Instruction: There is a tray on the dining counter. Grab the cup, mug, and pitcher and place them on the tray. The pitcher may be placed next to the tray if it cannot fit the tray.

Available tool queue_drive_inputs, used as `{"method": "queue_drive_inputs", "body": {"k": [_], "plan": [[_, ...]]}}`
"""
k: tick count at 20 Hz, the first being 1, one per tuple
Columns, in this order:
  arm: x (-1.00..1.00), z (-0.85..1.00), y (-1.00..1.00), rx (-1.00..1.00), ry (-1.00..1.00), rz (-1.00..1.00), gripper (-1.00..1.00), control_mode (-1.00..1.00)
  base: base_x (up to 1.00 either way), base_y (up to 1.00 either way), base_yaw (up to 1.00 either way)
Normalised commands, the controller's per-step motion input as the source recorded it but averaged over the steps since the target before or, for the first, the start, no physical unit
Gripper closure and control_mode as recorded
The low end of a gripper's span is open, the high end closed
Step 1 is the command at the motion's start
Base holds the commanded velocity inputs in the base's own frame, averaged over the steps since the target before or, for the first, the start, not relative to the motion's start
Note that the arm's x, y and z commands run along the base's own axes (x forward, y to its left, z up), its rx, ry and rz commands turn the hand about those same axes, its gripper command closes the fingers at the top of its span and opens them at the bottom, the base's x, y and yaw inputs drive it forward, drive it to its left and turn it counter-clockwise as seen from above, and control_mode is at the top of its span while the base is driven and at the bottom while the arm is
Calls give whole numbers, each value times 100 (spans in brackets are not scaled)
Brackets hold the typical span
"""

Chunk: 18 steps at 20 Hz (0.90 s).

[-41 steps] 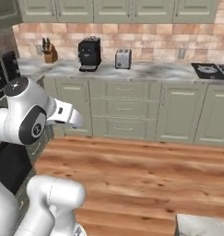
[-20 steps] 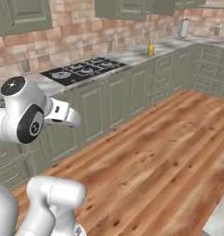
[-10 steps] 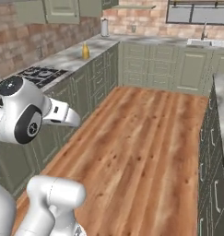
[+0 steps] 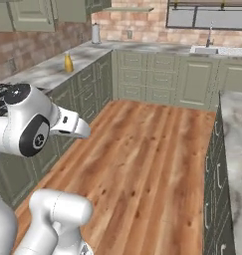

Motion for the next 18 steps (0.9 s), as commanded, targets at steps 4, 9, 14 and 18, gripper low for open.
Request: {"method": "queue_drive_inputs", "body": {"k": [4,9,14,18], "plan": [[0,0,0,0,0,0,-100,100,100,-28,-1],[0,0,0,0,0,0,-100,100,100,-8,-7],[0,0,0,0,0,0,-100,100,100,-20,-3],[0,0,0,0,0,0,-100,100,100,-21,-2]]}}
